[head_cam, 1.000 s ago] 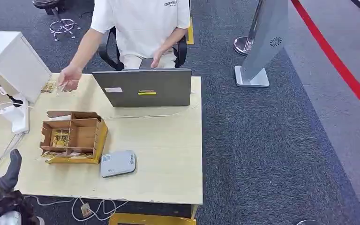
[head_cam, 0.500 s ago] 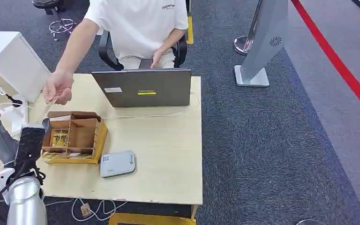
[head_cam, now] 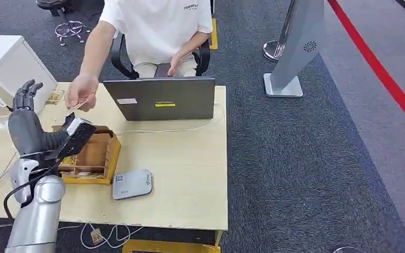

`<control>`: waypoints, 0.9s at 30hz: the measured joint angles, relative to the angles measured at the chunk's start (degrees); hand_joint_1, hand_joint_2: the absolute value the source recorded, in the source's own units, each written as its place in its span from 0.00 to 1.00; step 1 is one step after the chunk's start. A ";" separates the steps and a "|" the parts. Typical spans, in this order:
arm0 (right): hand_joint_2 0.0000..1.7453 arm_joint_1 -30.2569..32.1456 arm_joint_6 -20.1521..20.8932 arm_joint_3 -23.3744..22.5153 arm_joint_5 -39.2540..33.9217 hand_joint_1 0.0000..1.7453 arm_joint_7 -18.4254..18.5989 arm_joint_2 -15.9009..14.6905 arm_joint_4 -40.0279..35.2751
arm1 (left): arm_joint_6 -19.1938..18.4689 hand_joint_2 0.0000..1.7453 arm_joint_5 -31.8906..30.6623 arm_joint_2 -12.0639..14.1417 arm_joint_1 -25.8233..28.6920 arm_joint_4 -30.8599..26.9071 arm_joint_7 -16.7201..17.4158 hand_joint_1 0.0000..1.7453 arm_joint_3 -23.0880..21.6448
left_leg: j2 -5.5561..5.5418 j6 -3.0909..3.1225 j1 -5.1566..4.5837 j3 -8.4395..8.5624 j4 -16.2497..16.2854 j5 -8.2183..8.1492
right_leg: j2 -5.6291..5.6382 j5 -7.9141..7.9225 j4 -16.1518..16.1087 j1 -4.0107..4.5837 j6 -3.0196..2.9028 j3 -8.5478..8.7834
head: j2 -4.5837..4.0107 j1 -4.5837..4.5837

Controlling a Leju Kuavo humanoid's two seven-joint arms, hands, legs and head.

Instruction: Pass the card to the sensor for recognition and then transmit it.

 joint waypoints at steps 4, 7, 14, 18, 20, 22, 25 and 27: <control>0.00 -0.15 0.22 0.57 0.98 0.00 0.59 -0.20 0.20 | 2.67 1.00 -5.90 1.88 -1.95 1.97 3.02 1.00 -4.42 | 0.00 0.01 0.00 0.00 0.01 0.02 | 0.01 0.01 0.00 0.00 0.00 -0.01 | 0.00 0.00; 0.00 -0.20 0.61 0.92 1.60 0.00 1.25 -0.37 0.33 | 4.63 1.00 -9.97 3.32 -3.44 3.30 5.09 1.00 -7.69 | 0.00 0.01 0.00 0.00 0.01 0.02 | 0.01 0.02 0.01 0.00 0.02 0.01 | 0.00 -0.02; 0.00 -0.41 0.81 1.29 3.15 0.00 2.43 -0.57 0.61 | 9.20 1.00 -19.69 5.94 -6.11 6.01 10.03 1.00 -14.10 | 0.00 0.01 0.00 -0.01 0.02 0.02 | 0.01 0.03 0.01 0.00 0.03 0.10 | 0.02 0.00; 0.00 -0.45 0.92 1.51 3.43 0.00 2.56 -0.59 0.77 | 9.75 1.00 -21.06 6.53 -6.57 7.04 10.79 1.00 -15.86 | 0.00 0.01 0.00 -0.01 0.02 0.02 | 0.02 0.03 0.01 0.00 0.03 0.09 | 0.00 -0.02; 0.00 -0.46 0.94 1.60 3.43 0.00 2.75 -0.59 0.85 | 9.61 1.00 -21.15 6.60 -6.60 7.54 10.82 1.00 -16.30 | 0.00 0.01 0.00 -0.01 0.02 0.02 | 0.02 0.03 0.01 0.00 0.03 0.00 | 0.02 -0.02; 0.00 -0.46 0.94 1.62 3.43 0.00 2.95 -0.61 0.94 | 9.35 1.00 -21.17 6.58 -6.73 8.11 10.82 1.00 -17.16 | -0.01 0.01 0.00 -0.01 0.02 0.02 | 0.01 0.03 0.01 0.00 0.03 0.00 | 0.02 0.00; 0.00 -0.46 0.92 1.62 3.39 0.00 3.08 -0.63 0.98 | 9.07 1.00 -21.63 6.23 -6.55 8.65 11.08 1.00 -18.62 | 0.00 0.01 0.00 -0.01 0.02 0.02 | 0.01 0.03 0.01 0.00 0.03 0.08 | 0.00 0.00; 0.00 -0.46 0.90 1.62 3.35 0.00 3.19 -0.63 0.98 | 9.07 1.00 -21.92 5.79 -6.06 8.65 11.49 1.00 -19.56 | 0.00 0.01 -0.01 -0.01 0.02 0.02 | 0.02 0.03 0.01 -0.01 0.03 0.10 | 0.00 0.00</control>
